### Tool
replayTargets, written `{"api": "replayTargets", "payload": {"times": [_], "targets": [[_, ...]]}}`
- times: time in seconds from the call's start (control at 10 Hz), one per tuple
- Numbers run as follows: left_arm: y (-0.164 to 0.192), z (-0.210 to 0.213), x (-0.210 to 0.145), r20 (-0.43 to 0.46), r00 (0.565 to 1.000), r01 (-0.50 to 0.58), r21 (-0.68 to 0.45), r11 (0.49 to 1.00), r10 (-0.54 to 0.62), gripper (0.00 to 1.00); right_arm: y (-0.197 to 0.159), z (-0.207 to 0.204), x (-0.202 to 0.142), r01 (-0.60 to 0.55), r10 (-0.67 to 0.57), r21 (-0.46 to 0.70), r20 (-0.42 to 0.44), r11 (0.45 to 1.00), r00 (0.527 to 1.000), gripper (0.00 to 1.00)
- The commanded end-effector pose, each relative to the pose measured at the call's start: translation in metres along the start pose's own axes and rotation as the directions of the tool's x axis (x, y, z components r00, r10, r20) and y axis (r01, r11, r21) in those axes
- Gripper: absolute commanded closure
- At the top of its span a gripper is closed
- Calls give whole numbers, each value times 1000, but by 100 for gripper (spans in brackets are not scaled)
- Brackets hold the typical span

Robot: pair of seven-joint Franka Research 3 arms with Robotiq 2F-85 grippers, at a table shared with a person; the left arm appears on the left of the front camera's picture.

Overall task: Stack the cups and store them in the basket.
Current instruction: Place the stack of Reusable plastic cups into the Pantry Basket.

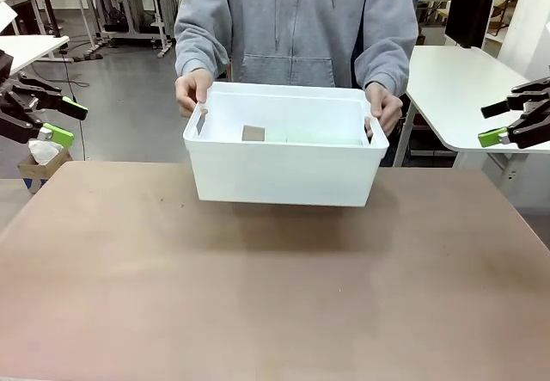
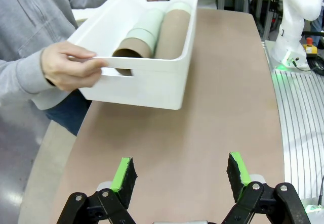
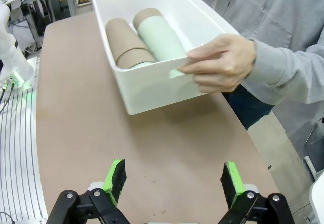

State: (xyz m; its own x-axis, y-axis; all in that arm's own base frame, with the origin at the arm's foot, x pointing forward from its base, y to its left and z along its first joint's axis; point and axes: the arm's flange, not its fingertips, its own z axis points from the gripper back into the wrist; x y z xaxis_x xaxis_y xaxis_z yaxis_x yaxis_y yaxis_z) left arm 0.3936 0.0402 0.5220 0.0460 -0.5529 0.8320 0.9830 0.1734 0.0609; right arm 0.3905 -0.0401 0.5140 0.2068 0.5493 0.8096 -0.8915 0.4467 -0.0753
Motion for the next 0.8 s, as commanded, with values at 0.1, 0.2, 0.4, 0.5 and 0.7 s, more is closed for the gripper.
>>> {"api": "replayTargets", "payload": {"times": [0.1, 0.2, 0.4, 0.5, 0.7], "targets": [[0, 1, 1, 4, 1000, 6, -6, 1000, -6, 6, -1, 1, 3, 9, -9, 1, 21, 1000, 1000, 0], [0, 1, 1, 4, 1000, 6, -6, 1000, -6, 6, -1, 1, 3, 9, -9, 1, 21, 1000, 1000, 0], [0, 1, 1, 4, 1000, 6, -6, 1000, -6, 6, -1, 1, 3, 9, -9, 1, 21, 1000, 1000, 0], [0, 1, 1, 4, 1000, 6, -6, 1000, -6, 6, -1, 1, 3, 9, -9, 1, 21, 1000, 1000, 0], [0, 1, 1, 4, 1000, 6, -6, 1000, -6, 6, -1, 1, 3, 9, -9, 1, 21, 1000, 1000, 0]]}}
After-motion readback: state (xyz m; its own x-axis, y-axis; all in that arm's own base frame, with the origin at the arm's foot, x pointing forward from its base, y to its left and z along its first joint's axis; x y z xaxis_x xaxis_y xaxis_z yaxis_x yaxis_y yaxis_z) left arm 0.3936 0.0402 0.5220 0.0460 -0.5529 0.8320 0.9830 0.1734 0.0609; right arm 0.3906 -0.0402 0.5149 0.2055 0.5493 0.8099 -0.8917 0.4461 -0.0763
